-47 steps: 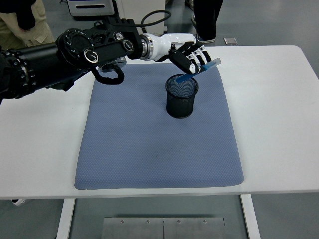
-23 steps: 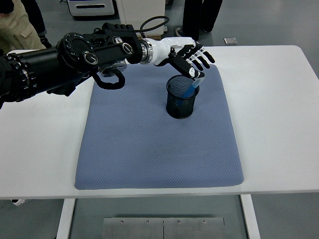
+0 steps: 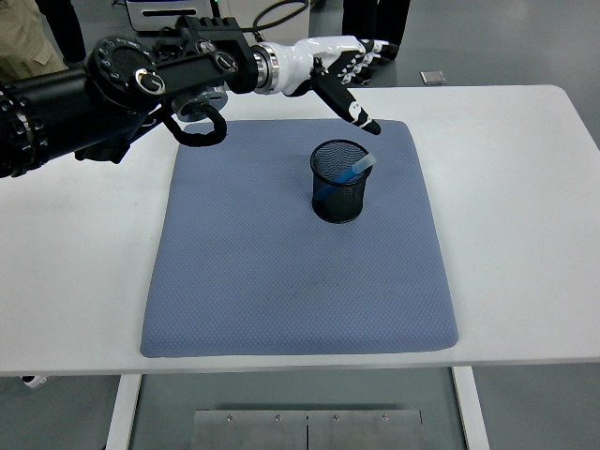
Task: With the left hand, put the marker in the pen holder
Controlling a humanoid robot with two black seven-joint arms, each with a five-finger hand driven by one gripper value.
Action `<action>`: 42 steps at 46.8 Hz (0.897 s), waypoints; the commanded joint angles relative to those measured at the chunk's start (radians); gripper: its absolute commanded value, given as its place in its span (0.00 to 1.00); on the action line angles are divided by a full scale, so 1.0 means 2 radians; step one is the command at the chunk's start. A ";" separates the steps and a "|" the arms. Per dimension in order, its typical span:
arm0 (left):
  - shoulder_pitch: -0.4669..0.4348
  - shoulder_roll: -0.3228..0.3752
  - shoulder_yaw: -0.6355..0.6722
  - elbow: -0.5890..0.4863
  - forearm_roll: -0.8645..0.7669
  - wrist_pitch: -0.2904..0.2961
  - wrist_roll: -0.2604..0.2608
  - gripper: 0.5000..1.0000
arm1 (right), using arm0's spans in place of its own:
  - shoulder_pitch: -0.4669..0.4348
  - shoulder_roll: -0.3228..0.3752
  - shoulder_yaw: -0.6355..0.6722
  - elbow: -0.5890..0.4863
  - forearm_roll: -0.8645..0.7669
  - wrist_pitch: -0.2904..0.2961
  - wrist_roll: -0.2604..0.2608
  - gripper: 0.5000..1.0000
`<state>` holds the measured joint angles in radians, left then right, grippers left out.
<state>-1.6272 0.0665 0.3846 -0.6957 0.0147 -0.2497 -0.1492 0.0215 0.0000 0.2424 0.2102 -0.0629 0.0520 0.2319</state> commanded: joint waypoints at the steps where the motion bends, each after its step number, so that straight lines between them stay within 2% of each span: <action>1: 0.011 0.019 -0.004 0.002 0.001 0.002 -0.001 1.00 | 0.000 0.000 0.000 0.000 0.000 0.000 0.000 1.00; 16: 0.079 0.086 -0.041 0.017 0.007 0.007 0.000 1.00 | 0.000 0.000 0.000 0.000 0.000 0.000 0.000 1.00; 19: 0.089 0.096 -0.043 0.023 0.004 0.015 0.000 1.00 | 0.000 0.000 0.000 0.000 0.000 0.000 0.000 1.00; 22: 0.103 0.099 -0.052 0.032 -0.001 0.037 -0.001 1.00 | 0.000 0.000 0.000 0.000 0.000 0.000 0.000 1.00; 28: 0.145 0.106 -0.126 0.046 -0.002 0.080 -0.001 1.00 | 0.000 0.000 0.000 0.000 0.000 0.000 0.000 1.00; 34: 0.193 0.155 -0.200 0.046 0.000 0.077 -0.001 1.00 | 0.000 0.000 0.000 0.000 0.000 0.000 0.000 1.00; 42: 0.237 0.186 -0.265 0.046 -0.002 0.077 -0.001 1.00 | 0.000 0.000 0.000 0.000 0.000 0.000 0.000 1.00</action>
<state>-1.1858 0.4148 -0.1025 -0.6028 0.0114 -0.0951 -0.1504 0.0214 0.0000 0.2424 0.2103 -0.0629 0.0523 0.2317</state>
